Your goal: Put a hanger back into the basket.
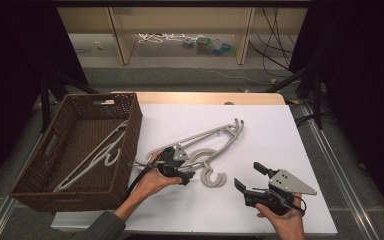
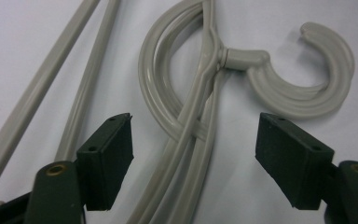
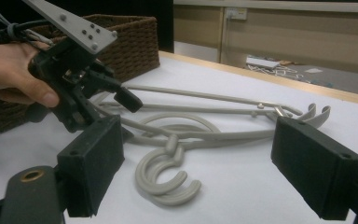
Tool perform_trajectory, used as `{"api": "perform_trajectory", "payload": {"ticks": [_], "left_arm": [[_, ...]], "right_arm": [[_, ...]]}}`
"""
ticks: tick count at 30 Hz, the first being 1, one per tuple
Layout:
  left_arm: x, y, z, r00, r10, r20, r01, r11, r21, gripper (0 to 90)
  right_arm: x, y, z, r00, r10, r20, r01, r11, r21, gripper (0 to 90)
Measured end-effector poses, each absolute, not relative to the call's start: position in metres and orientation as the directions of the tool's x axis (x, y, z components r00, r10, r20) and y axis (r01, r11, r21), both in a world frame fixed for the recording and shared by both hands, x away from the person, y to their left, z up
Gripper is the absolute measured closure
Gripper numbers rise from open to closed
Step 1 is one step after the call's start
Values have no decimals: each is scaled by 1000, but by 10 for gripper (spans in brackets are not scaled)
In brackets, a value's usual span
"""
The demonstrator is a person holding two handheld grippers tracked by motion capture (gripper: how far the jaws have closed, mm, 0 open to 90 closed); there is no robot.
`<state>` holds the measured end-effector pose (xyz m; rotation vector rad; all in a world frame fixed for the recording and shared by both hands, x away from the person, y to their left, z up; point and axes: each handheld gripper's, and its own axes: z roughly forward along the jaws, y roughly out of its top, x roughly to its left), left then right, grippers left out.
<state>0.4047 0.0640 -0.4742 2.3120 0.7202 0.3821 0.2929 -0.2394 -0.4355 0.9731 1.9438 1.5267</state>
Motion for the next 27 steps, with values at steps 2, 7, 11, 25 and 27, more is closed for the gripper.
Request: {"api": "perform_trajectory", "payload": {"ticks": [2, 7, 11, 25, 27], "left_arm": [[407, 64, -476, 803, 593, 69, 401, -620, 674, 323], [411, 62, -481, 804, 593, 41, 434, -633, 641, 369], [414, 60, -482, 813, 581, 34, 430, -639, 638, 410], [418, 66, -480, 857, 515, 17, 401, -687, 607, 707], [417, 64, -480, 864, 503, 31, 380, -691, 615, 727]], "right_arm": [[293, -241, -435, -628, 777, 43, 243, 144, 959, 178], [293, -241, -435, -627, 778, 43, 246, 145, 958, 178], [293, -239, -436, -633, 772, 56, 240, 127, 962, 179], [293, -241, -435, -626, 778, 44, 245, 143, 959, 180], [293, -241, -434, -628, 777, 46, 247, 144, 958, 181]]}}
